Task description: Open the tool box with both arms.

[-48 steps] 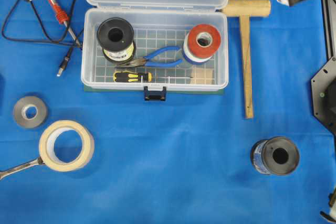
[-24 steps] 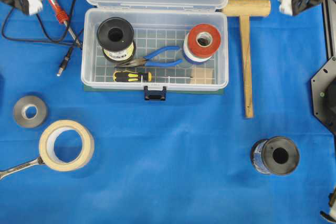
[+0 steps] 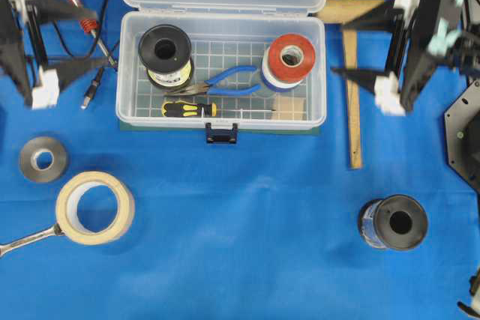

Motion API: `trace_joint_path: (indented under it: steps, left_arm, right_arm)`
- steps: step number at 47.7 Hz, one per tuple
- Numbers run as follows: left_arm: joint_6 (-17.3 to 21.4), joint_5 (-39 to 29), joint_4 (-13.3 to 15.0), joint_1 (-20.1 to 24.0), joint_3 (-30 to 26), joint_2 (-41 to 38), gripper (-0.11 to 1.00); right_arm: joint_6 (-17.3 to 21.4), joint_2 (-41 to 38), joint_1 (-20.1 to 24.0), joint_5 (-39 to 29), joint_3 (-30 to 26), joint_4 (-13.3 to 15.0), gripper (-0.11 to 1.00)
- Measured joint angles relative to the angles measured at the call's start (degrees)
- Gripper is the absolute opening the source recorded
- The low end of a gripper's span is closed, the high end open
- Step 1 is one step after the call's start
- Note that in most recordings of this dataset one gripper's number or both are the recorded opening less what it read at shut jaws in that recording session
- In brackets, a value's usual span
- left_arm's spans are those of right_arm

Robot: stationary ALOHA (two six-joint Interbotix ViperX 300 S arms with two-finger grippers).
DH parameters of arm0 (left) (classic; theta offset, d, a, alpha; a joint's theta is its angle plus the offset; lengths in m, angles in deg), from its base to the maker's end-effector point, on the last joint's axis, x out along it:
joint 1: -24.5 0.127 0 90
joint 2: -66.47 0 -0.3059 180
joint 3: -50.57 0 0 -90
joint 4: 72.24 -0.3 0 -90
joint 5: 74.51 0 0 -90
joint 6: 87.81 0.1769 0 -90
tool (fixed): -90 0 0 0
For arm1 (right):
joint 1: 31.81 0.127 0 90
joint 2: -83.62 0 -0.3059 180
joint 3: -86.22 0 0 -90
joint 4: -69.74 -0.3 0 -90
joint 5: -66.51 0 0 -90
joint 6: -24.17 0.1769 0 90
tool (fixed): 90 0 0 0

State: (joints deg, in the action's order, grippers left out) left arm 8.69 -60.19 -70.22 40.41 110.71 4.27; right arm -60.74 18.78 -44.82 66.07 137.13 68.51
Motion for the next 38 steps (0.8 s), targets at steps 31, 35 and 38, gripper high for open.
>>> trace_joint_path:
  steps: [31, 35, 38]
  left_arm:
    - [0.0, -10.7, 0.0, -12.9, 2.5, 8.6, 0.84]
    - [0.1, -12.1, 0.0, -12.9, 4.2, 12.4, 0.84]
    - [0.0, -12.9, 0.0, -12.8, 5.4, 15.6, 0.84]
  right_arm:
    - [1.0, 7.3, 9.9, -6.9, 3.0, 0.2, 0.83]
    - [1.0, 10.6, 9.9, -7.4, 4.9, 0.3, 0.83]
    - [1.1, 13.3, 9.9, -7.5, 6.4, 0.3, 0.83]
